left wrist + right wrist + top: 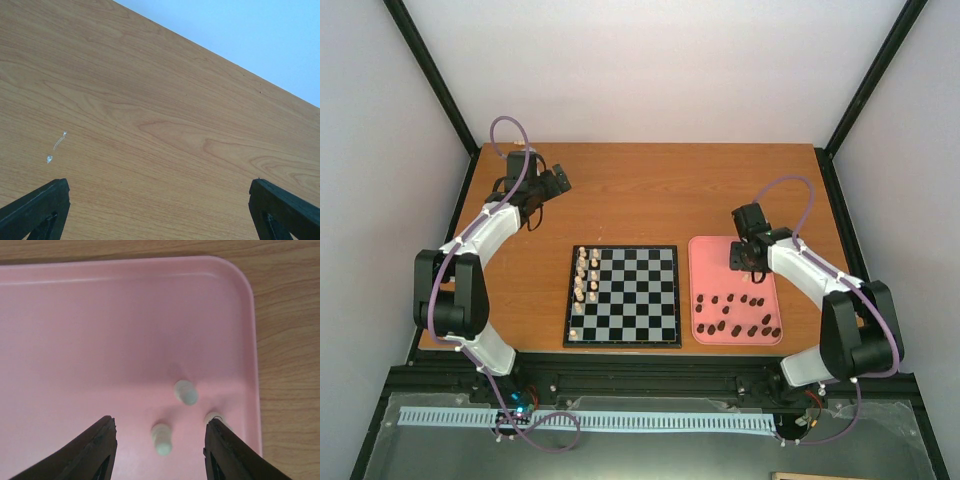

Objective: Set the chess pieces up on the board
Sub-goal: Pick up the chess piece from the storage box.

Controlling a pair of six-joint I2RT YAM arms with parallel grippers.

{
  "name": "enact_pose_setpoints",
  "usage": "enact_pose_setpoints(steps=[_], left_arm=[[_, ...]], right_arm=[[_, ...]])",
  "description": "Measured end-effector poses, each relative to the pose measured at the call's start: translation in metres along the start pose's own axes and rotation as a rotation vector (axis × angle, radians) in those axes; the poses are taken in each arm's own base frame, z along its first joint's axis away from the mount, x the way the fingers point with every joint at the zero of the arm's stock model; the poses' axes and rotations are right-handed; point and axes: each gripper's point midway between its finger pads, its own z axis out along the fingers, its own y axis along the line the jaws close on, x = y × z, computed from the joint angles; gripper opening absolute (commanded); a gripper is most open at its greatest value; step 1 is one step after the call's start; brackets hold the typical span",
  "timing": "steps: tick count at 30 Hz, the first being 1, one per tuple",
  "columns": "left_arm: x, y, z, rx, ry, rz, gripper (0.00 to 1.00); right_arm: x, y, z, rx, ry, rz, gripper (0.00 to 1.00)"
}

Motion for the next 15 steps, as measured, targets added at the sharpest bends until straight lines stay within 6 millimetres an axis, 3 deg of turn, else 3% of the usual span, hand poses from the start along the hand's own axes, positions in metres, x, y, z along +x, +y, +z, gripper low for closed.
enact_pose_setpoints(steps=[10, 15], left_arm=[[0.001, 0.001, 0.001, -0.002, 0.002, 0.000, 1.00], [0.002, 0.001, 0.003, -0.004, 0.007, 0.000, 1.00]], right_arm=[[0.000, -0.025, 0.040, 0.036, 0.064, 0.069, 0.47], [-0.001, -0.027, 0.045, 0.033, 0.064, 0.077, 0.44]])
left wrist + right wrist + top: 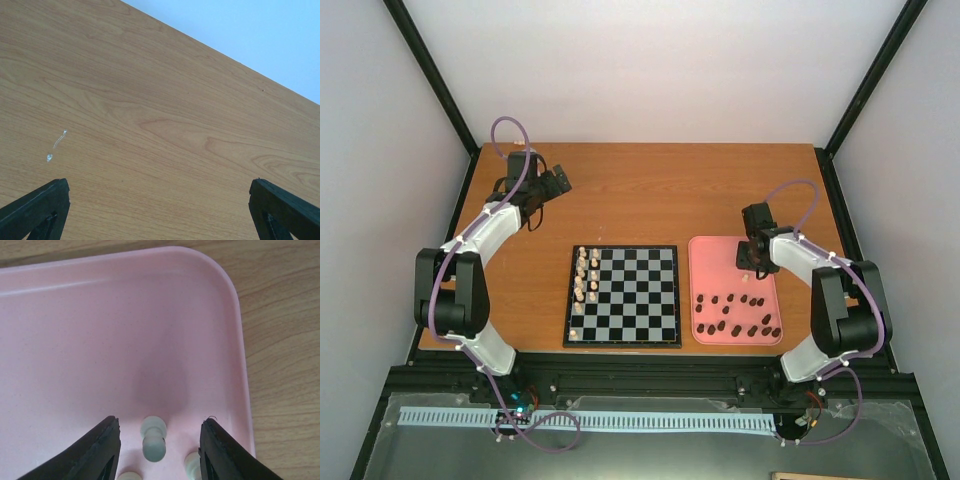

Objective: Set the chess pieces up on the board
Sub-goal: Pick up the chess piece from the storage box.

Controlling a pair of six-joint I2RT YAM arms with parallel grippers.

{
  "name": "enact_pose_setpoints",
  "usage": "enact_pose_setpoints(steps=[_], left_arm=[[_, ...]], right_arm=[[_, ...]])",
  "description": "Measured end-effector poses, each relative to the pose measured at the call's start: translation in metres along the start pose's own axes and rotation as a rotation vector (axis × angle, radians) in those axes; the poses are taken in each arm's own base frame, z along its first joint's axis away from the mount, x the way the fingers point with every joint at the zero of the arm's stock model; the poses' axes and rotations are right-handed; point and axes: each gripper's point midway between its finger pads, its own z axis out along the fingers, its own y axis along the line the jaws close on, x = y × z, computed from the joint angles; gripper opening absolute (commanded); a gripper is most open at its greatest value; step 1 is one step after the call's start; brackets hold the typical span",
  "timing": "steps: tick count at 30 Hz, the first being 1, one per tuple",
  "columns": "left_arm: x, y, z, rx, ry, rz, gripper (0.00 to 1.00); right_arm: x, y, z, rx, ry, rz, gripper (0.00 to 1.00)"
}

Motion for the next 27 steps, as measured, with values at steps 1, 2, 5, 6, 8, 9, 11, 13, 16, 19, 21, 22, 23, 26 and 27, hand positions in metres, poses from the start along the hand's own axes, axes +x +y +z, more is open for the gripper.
enact_pose_setpoints(steps=[1, 2, 5, 6, 8, 9, 11, 13, 16, 19, 21, 22, 23, 26, 27], left_arm=[[0.000, 0.000, 0.000, 0.000, 0.000, 0.000, 1.00], [0.000, 0.000, 0.000, 0.000, 0.000, 0.000, 1.00], [0.000, 0.000, 0.000, 0.000, 0.001, 0.000, 1.00], [0.000, 0.000, 0.000, 0.000, 0.001, 0.000, 1.00], [0.000, 0.000, 0.000, 0.000, 0.001, 0.000, 1.00], [0.000, 0.000, 0.000, 0.000, 0.001, 0.000, 1.00], [0.000, 0.000, 0.000, 0.000, 0.001, 0.000, 1.00], [0.000, 0.000, 0.000, 0.000, 0.001, 0.000, 1.00], [0.000, 0.000, 0.000, 0.000, 0.001, 0.000, 1.00], [0.000, 0.000, 0.000, 0.000, 0.001, 0.000, 1.00], [0.000, 0.000, 0.000, 0.000, 0.001, 0.000, 1.00], [0.000, 0.000, 0.000, 0.000, 0.001, 0.000, 1.00], [0.000, 0.000, 0.000, 0.000, 0.001, 0.000, 1.00], [0.000, 0.000, 0.000, 0.000, 0.001, 0.000, 1.00], [0.000, 0.000, 0.000, 0.000, 0.001, 0.000, 1.00]], right_arm=[[-0.001, 0.001, 0.000, -0.003, -0.003, 0.000, 0.43], [-0.001, 0.001, 0.000, -0.006, -0.004, 0.000, 0.42], [-0.002, 0.003, 0.003, -0.013, -0.003, -0.003, 0.35], [-0.001, 0.003, 0.004, -0.014, 0.000, -0.005, 0.34], [0.000, 0.003, 0.007, -0.014, 0.007, -0.004, 0.30], [0.001, 0.003, 0.008, -0.013, 0.012, -0.004, 0.27], [0.001, 0.003, 0.009, -0.012, 0.015, -0.003, 0.19], [0.001, 0.003, 0.010, -0.014, 0.017, 0.003, 0.14], [0.001, 0.002, 0.010, -0.014, 0.016, 0.003, 0.09], [0.000, 0.002, 0.010, -0.014, 0.015, 0.006, 0.05], [0.000, 0.002, 0.010, -0.014, 0.014, 0.005, 0.04], [0.000, 0.002, 0.010, -0.014, 0.014, 0.005, 0.04], [0.000, 0.002, 0.010, -0.015, 0.014, 0.004, 0.04], [-0.002, 0.003, 0.004, -0.025, 0.000, 0.005, 0.04], [-0.004, 0.005, -0.001, -0.031, -0.010, 0.002, 0.04]])
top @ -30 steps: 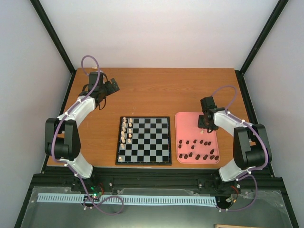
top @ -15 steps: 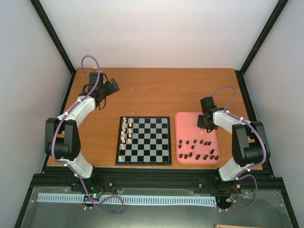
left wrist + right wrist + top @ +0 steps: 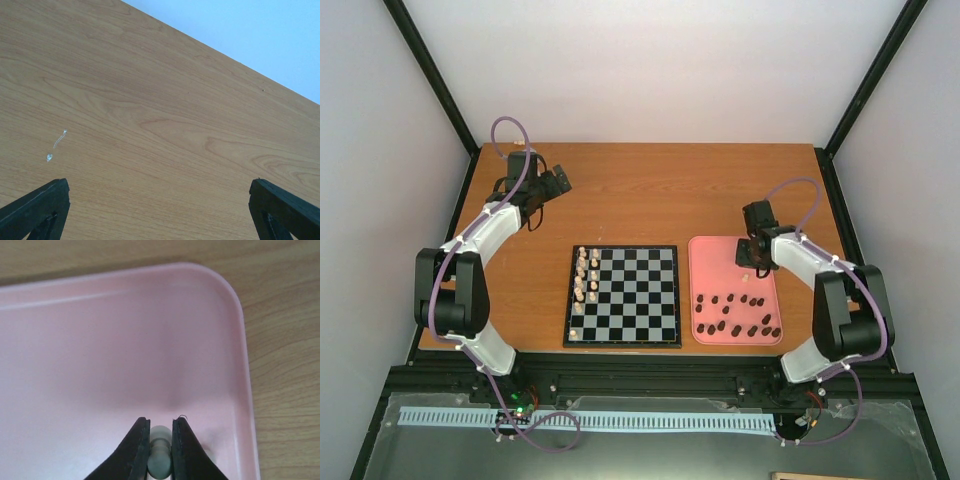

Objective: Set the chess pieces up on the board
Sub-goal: Pick up the chess piece from the storage box, then place the chess piece on the chessboard.

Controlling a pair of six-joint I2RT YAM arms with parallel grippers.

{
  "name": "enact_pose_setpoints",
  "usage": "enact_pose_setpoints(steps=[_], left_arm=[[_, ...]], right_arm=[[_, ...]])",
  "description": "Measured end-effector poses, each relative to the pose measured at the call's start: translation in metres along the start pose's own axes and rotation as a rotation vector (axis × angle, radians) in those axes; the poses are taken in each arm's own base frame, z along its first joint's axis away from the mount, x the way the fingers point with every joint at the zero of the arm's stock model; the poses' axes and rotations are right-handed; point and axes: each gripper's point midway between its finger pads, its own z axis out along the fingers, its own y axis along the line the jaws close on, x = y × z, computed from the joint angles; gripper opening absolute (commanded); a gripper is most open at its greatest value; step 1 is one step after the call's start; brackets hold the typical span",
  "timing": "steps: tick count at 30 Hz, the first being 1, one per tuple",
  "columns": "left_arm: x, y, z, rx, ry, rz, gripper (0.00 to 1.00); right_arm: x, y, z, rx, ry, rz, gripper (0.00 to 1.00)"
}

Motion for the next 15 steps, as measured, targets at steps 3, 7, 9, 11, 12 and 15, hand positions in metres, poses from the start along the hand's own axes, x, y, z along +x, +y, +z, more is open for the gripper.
enact_pose_setpoints(steps=[3, 7, 9, 11, 12, 15], left_arm=[[0.000, 0.000, 0.000, 0.000, 0.000, 0.000, 1.00], [0.000, 0.000, 0.000, 0.000, 0.000, 0.000, 1.00], [0.000, 0.000, 0.000, -0.001, 0.000, 0.000, 1.00], [0.000, 0.000, 0.000, 0.000, 0.000, 0.000, 1.00], [0.000, 0.000, 0.000, 0.000, 0.000, 0.000, 1.00], [0.000, 0.000, 0.000, -0.001, 0.000, 0.000, 1.00]], right_arm=[[-0.010, 0.014, -0.022, -0.027, -0.045, -0.031, 0.04], [-0.028, 0.077, -0.066, -0.129, -0.143, -0.155, 0.04], [-0.027, 0.122, -0.090, -0.204, -0.183, -0.242, 0.04], [-0.016, 0.167, -0.111, -0.272, -0.199, -0.337, 0.04], [-0.009, 0.188, -0.119, -0.304, -0.199, -0.379, 0.04], [0.022, 0.254, -0.132, -0.373, -0.182, -0.523, 0.04]])
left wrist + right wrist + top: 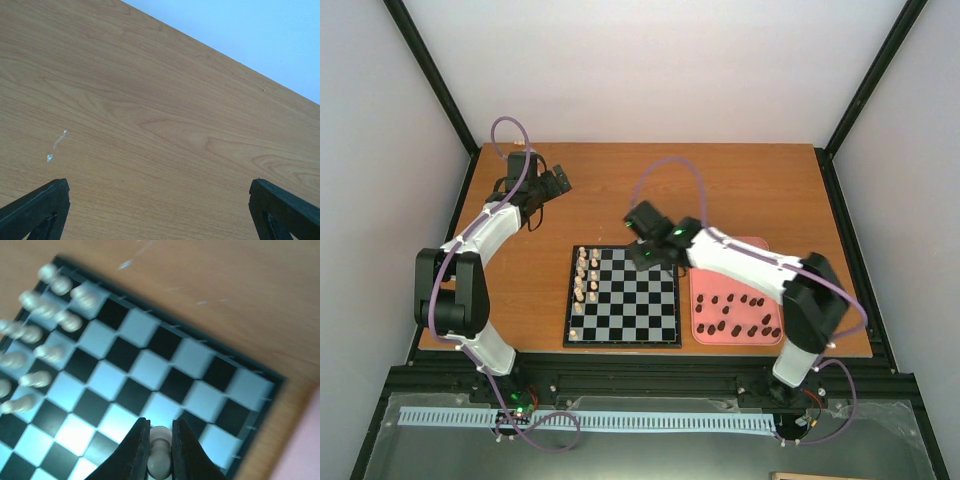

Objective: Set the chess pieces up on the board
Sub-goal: Place the chess piece on the chessboard.

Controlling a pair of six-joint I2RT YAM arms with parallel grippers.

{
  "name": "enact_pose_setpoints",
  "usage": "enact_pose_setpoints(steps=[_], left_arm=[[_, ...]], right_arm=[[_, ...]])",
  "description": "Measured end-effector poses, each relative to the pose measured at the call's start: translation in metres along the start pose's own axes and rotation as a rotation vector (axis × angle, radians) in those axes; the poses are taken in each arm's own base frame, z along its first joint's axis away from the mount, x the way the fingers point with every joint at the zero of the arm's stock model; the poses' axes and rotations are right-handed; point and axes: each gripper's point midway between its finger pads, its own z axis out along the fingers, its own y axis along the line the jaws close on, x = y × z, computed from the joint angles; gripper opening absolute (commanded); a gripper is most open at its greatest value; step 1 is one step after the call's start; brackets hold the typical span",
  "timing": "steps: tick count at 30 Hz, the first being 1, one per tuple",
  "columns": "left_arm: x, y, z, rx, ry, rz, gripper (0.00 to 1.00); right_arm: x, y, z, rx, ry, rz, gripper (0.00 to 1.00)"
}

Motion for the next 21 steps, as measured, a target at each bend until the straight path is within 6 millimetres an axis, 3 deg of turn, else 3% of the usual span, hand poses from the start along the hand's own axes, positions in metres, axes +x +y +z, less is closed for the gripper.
enact_pose_setpoints(steps=[3, 5, 10, 15, 21], left_arm=[[0.000, 0.000, 0.000, 0.000, 0.000, 0.000, 1.00], [0.000, 0.000, 0.000, 0.000, -0.001, 0.000, 1.00], [0.000, 0.000, 0.000, 0.000, 0.000, 0.000, 1.00], [0.000, 0.000, 0.000, 0.000, 0.000, 0.000, 1.00], [0.000, 0.000, 0.000, 0.000, 0.000, 0.000, 1.00]], right_arm=[[0.016, 0.051, 0.020, -0.045, 0.066, -0.102, 0.04], [0.033, 0.071, 0.031, -0.053, 0.119, -0.154, 0.04], [0.060, 0.097, 0.035, -0.067, 0.199, -0.225, 0.04], [0.064, 0.137, 0.025, -0.120, 0.190, -0.288, 0.05], [0.078, 0.168, 0.035, -0.152, 0.224, -0.340, 0.05]])
